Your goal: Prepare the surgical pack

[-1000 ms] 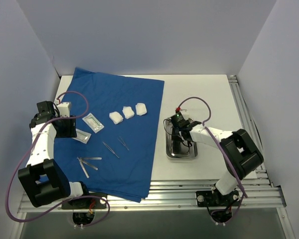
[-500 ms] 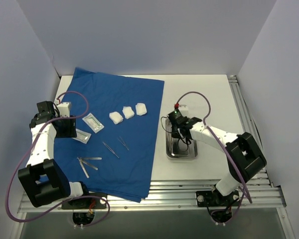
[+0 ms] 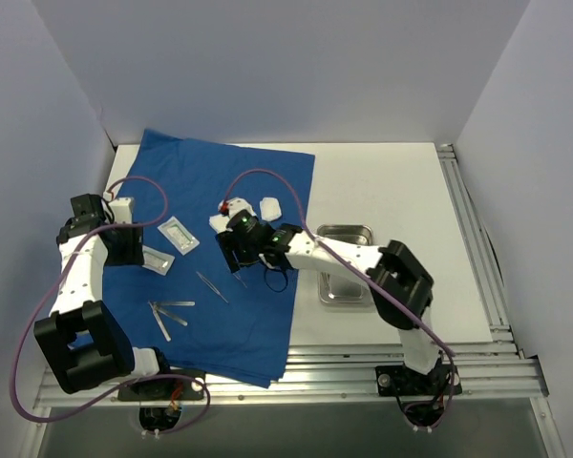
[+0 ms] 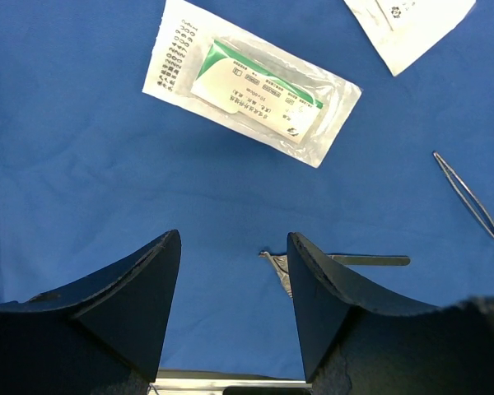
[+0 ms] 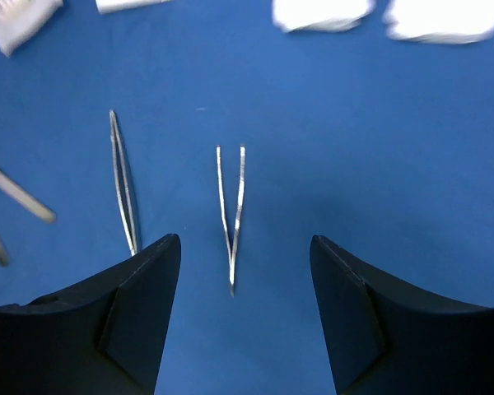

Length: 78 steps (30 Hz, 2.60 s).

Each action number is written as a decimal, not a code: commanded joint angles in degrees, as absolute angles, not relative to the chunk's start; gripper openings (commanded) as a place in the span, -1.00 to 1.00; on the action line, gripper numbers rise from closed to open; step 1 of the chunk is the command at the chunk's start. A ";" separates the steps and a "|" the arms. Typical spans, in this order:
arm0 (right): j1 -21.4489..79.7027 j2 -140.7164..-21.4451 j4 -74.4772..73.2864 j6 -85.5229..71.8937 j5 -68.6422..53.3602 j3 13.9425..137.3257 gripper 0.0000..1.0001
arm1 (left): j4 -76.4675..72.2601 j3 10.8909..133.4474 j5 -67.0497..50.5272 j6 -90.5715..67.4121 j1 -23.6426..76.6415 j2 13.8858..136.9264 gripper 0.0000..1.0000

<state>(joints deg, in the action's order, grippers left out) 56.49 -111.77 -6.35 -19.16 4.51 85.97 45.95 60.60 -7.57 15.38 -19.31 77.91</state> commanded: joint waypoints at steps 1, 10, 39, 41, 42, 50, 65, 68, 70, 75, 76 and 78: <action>57.04 -118.37 -9.48 -16.35 1.15 90.95 0.20 | 44.56 61.88 -7.73 14.85 -19.86 76.29 0.28; 58.36 -126.91 -13.36 -17.22 2.55 96.59 -0.12 | 44.30 61.52 -9.05 15.38 -19.95 76.29 0.28; 37.90 -88.70 -13.09 -28.82 15.11 66.67 -1.00 | 44.82 61.96 -10.37 15.82 -19.95 76.99 0.29; 34.65 -85.28 -13.10 -29.70 15.29 62.16 -1.00 | 44.65 61.88 -10.37 15.82 -19.95 77.17 0.29; 33.58 -84.30 -12.31 -30.49 15.21 57.61 -1.00 | 44.65 61.88 -10.55 15.91 -19.95 77.17 0.29; 31.91 -84.37 -6.77 -35.15 12.13 46.94 -1.00 | 45.00 62.23 -10.81 15.82 -19.95 77.78 0.29; 33.74 -92.11 2.72 -39.11 9.49 43.77 -1.00 | 45.00 61.87 -10.55 15.91 -19.95 77.43 0.29; 34.71 -92.46 2.02 -39.20 10.28 44.65 -1.00 | 45.00 61.87 -10.55 15.91 -19.95 77.52 0.29; 35.16 -92.46 1.41 -39.29 10.63 45.00 -1.00 | 44.91 61.79 -10.55 15.91 -19.95 77.52 0.29; 35.24 -91.23 0.62 -39.73 12.13 45.00 -0.89 | 44.91 61.87 -10.55 15.91 -19.86 77.69 0.29; 35.24 -90.97 0.44 -39.64 12.30 45.09 -0.84 | 44.91 61.87 -10.55 15.91 -19.95 77.70 0.29; 35.24 -90.62 0.00 -39.03 12.66 45.96 -0.70 | 44.91 61.87 -10.55 15.91 -19.95 77.70 0.29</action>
